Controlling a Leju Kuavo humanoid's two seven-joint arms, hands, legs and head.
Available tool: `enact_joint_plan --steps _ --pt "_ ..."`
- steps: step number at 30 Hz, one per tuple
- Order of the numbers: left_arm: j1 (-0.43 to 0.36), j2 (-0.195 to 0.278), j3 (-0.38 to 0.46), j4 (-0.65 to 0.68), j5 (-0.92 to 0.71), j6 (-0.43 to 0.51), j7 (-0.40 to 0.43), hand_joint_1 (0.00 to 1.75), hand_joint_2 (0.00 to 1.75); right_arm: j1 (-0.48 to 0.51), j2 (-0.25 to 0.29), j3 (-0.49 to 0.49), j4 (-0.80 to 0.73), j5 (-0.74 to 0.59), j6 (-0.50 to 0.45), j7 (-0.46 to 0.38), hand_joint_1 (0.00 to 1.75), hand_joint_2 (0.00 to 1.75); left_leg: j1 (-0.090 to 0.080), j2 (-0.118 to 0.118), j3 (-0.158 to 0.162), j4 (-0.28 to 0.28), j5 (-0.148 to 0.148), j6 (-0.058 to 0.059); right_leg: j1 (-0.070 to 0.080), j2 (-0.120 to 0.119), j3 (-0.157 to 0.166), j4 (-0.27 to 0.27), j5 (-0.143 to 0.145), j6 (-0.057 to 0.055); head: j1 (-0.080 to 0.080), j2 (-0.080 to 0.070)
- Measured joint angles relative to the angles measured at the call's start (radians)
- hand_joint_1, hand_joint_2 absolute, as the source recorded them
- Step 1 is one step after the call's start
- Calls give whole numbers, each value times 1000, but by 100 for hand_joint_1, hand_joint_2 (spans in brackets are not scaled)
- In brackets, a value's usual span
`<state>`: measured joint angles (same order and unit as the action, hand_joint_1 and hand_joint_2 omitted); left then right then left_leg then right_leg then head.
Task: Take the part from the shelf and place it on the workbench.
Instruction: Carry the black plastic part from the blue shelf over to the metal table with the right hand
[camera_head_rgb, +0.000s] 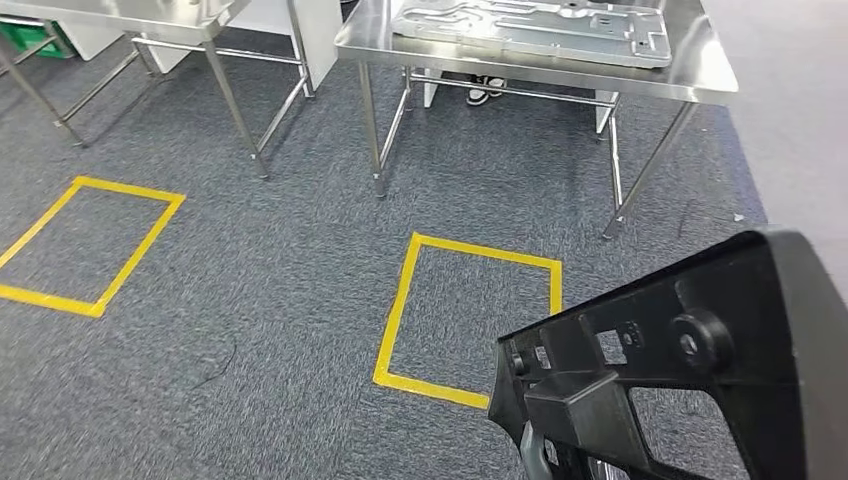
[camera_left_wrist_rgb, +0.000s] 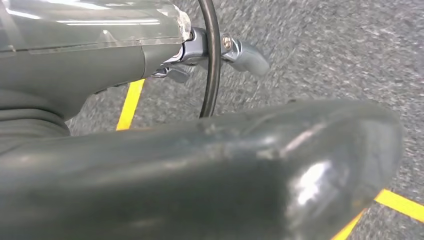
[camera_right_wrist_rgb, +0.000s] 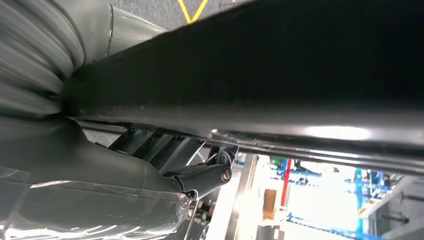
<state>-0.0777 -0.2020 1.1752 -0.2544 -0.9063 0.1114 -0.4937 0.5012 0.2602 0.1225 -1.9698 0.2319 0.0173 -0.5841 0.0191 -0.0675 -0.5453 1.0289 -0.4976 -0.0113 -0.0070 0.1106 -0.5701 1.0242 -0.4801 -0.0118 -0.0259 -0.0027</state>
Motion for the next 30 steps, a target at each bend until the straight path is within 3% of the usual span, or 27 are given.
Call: enact_joint_plan --steps 2,3,5,7,8,9,10,11,12,14,15,17,18,20,22,23,24,25,26,28,30 --pt "-1 0 0 0 -1 0 1 0 0 0 0 2 0 0 -1 3 175 175 -3 10 3 -5 0 12 -3 19 -7 -1 3 14 0 0" --pt "-1 -1 0 0 -1 0 1 0 0 1 0 3 -1 0 -2 4 175 175 -2 21 6 -10 3 19 -4 14 -9 2 1 19 0 0" --pt "-2 -3 0 0 -1 -1 1 0 0 1 -1 3 -3 -1 -4 6 175 175 2 45 10 -22 9 35 -2 -32 -32 50 -30 29 1 0" --pt "0 -3 0 0 -1 -1 0 0 0 -3 -1 4 -5 -1 -4 7 175 175 0 71 11 -24 9 43 -2 -87 -91 165 -92 36 2 0" --pt "2 -2 0 0 -1 -1 1 0 0 -4 -2 4 -5 -1 -4 7 175 175 -1 86 11 -24 8 43 -4 -97 -122 223 -114 39 2 0" --pt "3 -2 0 0 -1 -1 1 0 0 -4 -2 5 -5 -1 -4 8 175 175 -2 100 12 -24 6 42 -6 -103 -141 255 -119 42 2 0" --pt "3 -2 0 0 -1 -1 1 0 0 -4 -2 5 -5 -1 -4 8 175 175 -2 113 14 -24 3 41 -7 -107 -141 253 -105 43 2 0" --pt "2 -2 0 0 -1 -1 1 0 0 -4 -3 5 -5 0 -4 8 175 175 -2 125 18 -24 0 38 -7 -114 -121 213 -74 42 2 0" --pt "2 -3 0 0 -1 -1 1 0 0 -4 -4 5 -5 0 -4 8 175 175 -2 137 23 -24 -3 35 -6 -128 -84 145 -37 38 2 0" --pt "0 -4 0 0 -1 -1 1 0 0 -5 -4 5 -6 0 -4 9 175 175 -6 155 31 -24 -11 26 2 -162 -21 28 5 26 2 0" --pt "0 -4 0 0 -1 -2 1 0 0 -6 -5 6 -6 -1 -6 9 175 175 -8 163 34 -24 -15 21 7 -171 -7 1 8 20 2 0" --pt "-4 -4 0 0 0 -4 0 0 0 -5 -5 9 -7 1 -19 12 175 175 -9 178 42 -27 -20 9 11 -158 -7 -6 3 9 2 0" --pt "-6 -4 0 0 0 -6 -1 0 0 -4 -6 10 -7 5 -30 15 175 175 -7 178 47 -27 -24 2 9 -150 -4 -11 3 3 2 0" --pt "-9 -4 0 0 -1 -8 -2 0 0 -3 -6 14 -9 16 -52 20 175 175 -5 141 37 12 -51 -9 2 -136 6 -23 3 -10 1 0" --pt "-6 -3 1 0 -2 -10 -2 0 0 -4 -6 19 -10 23 -69 26 175 175 -3 92 -25 132 -106 -12 1 -125 14 -28 -1 -22 0 0" --pt "-3 -2 1 0 -2 -11 -1 0 0 -4 -6 21 -10 23 -76 29 175 175 -2 81 -65 202 -129 -12 3 -118 18 -28 -4 -25 0 0" --pt "1 -2 2 0 -3 -12 -1 0 0 -4 -6 23 -10 24 -83 32 175 175 -2 78 -97 252 -136 -12 4 -111 23 -27 -8 -27 0 0" --pt "4 -2 2 0 -3 -12 -1 0 0 -3 -6 24 -10 24 -87 34 175 175 -2 77 -114 266 -121 -11 6 -104 30 -26 -14 -27 0 0" --pt "6 -1 2 0 -4 -13 0 0 0 -3 -6 25 -10 24 -92 35 175 175 -3 76 -111 239 -88 -8 7 -97 39 -26 -21 -26 0 0" --pt "8 3 2 0 -5 -15 0 0 0 -3 -6 27 -10 24 -107 41 175 175 -5 75 -68 115 -3 2 8 -89 62 -25 -38 -21 1 0" --pt "6 7 3 0 -8 -18 0 0 0 -5 -6 30 -9 24 -129 50 175 175 -11 73 -27 16 26 14 10 -85 76 -25 -53 -11 1 0"
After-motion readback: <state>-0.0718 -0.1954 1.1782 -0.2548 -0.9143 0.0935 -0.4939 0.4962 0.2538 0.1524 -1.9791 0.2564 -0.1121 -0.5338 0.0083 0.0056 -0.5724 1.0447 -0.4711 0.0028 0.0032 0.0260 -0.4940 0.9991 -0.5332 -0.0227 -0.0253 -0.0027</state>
